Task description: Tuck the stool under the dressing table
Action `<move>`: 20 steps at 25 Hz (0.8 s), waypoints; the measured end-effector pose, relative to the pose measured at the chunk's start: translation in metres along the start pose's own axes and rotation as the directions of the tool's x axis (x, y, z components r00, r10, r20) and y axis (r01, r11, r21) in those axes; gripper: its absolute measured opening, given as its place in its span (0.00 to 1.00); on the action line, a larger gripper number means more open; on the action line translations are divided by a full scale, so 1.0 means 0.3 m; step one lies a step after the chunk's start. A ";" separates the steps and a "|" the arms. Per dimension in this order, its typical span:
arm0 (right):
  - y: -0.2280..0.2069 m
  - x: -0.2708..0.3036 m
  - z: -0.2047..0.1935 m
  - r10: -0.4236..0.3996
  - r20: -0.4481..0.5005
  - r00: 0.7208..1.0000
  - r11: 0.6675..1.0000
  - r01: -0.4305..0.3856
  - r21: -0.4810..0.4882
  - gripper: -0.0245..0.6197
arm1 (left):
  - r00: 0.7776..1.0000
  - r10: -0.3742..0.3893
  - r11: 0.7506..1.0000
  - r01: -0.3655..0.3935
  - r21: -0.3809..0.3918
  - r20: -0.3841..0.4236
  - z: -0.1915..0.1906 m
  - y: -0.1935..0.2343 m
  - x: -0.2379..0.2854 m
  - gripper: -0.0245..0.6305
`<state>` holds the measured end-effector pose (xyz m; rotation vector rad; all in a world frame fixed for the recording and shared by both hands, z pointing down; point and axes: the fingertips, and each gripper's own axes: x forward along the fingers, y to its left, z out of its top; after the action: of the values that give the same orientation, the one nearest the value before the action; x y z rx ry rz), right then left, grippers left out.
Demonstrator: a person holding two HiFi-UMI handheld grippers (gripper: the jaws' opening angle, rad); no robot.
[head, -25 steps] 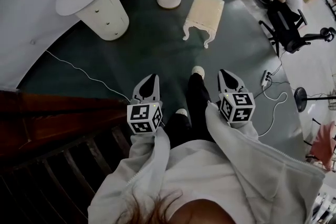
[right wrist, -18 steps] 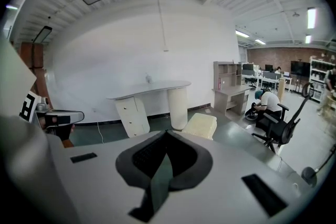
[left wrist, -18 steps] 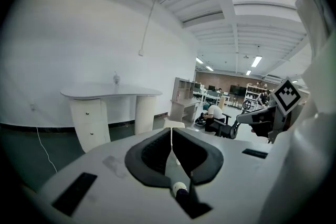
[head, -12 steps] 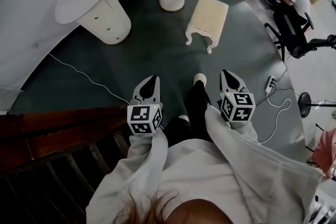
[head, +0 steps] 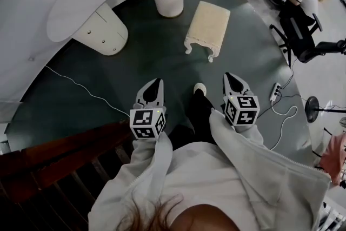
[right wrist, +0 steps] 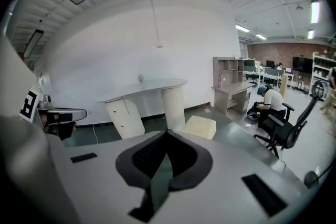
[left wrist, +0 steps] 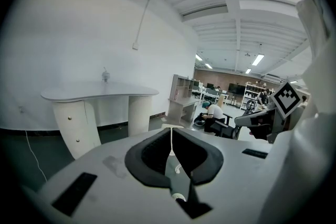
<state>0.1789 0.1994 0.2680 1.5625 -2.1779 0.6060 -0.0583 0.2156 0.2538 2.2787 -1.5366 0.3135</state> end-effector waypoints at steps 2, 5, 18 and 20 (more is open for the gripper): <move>-0.038 0.041 0.027 0.000 -0.011 1.000 1.000 0.000 0.006 0.12 | 1.000 -0.003 1.000 0.003 -0.003 -0.010 0.022 -0.001 0.064 0.07; -0.090 0.109 0.070 0.007 -0.026 1.000 1.000 -0.007 -0.003 0.12 | 1.000 -0.008 1.000 0.008 -0.005 -0.022 0.051 -0.003 0.161 0.07; -0.323 0.378 0.246 0.028 -0.039 0.999 0.999 -0.028 -0.015 0.12 | 0.999 -0.026 1.000 0.026 0.005 -0.034 0.189 -0.032 0.550 0.07; -0.349 0.408 0.265 0.031 -0.037 0.999 0.999 -0.031 -0.010 0.12 | 0.999 -0.022 1.000 0.022 0.009 -0.035 0.204 -0.031 0.585 0.07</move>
<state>0.2365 0.0299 0.2811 1.5033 -2.1783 0.6269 0.0155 0.0450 0.2642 2.2833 -1.4950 0.3541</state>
